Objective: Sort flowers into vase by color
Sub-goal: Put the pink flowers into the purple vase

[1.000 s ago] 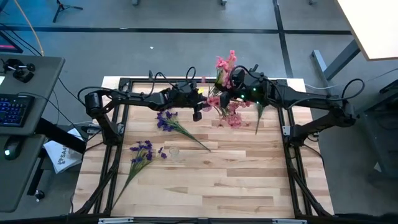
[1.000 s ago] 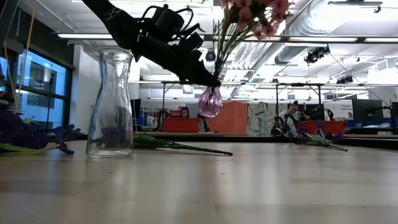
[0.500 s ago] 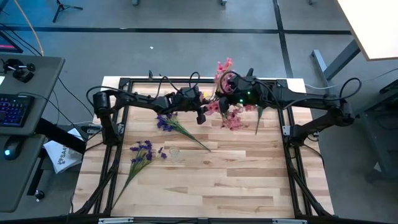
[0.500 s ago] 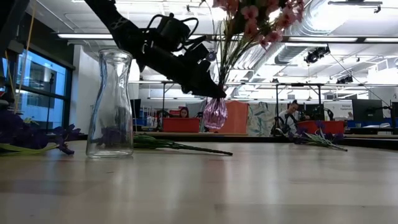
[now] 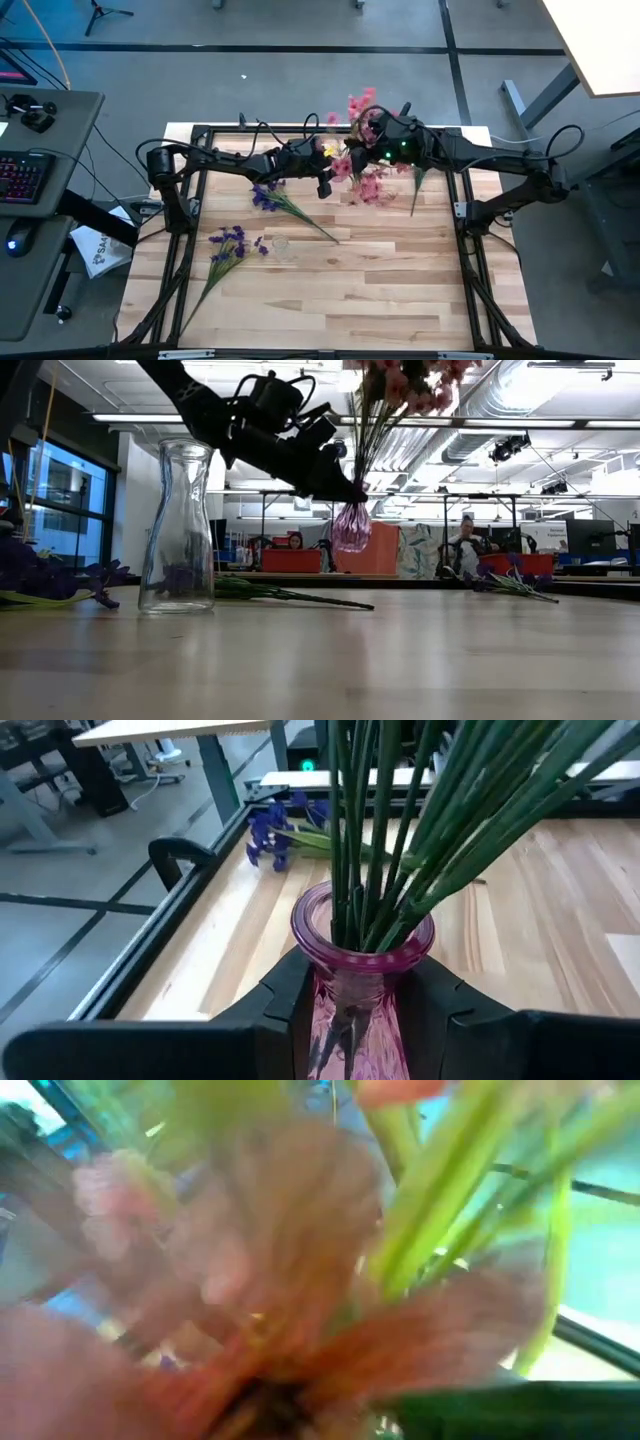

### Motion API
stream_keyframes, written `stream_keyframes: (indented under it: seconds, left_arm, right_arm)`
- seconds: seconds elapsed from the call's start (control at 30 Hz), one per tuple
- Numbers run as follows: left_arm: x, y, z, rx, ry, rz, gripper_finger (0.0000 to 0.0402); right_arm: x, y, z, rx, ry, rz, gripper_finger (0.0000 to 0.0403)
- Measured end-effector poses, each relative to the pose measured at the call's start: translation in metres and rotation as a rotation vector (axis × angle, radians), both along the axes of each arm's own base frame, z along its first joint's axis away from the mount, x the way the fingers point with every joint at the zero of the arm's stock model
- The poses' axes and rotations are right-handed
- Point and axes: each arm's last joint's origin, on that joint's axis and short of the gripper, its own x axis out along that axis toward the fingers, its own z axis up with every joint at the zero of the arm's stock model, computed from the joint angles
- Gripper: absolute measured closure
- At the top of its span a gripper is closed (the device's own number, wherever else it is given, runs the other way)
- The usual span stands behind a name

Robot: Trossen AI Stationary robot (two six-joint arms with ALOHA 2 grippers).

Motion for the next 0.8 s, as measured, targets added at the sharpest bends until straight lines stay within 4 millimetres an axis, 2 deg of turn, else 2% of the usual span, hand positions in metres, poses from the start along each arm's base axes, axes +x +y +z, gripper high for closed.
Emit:
stream_keyframes:
  seconds: [0.2, 0.37, 0.5, 0.67, 0.8]
  left_arm:
    - [-0.002, 0.005, 0.000, -0.002, 0.005, 0.014, 0.0317]
    - [-0.003, 0.011, 0.001, -0.020, -0.016, 0.039, 0.0317]
    - [-0.005, 0.017, 0.001, -0.050, -0.032, 0.067, 0.0317]
    - [-0.008, 0.025, 0.001, -0.066, -0.036, 0.096, 0.0317]
    - [-0.008, 0.027, 0.002, -0.063, -0.059, 0.088, 0.0317]
  right_arm:
    - [-0.009, 0.002, 0.036, -0.033, -0.001, 0.017, 0.0198]
    - [-0.014, 0.003, 0.055, -0.048, -0.037, 0.019, 0.0139]
    - [-0.018, 0.004, 0.074, -0.074, -0.086, 0.031, 0.0120]
    - [-0.029, 0.006, 0.104, -0.151, -0.157, 0.046, 0.0121]
    - [-0.030, 0.006, 0.106, -0.124, -0.179, 0.028, 0.0123]
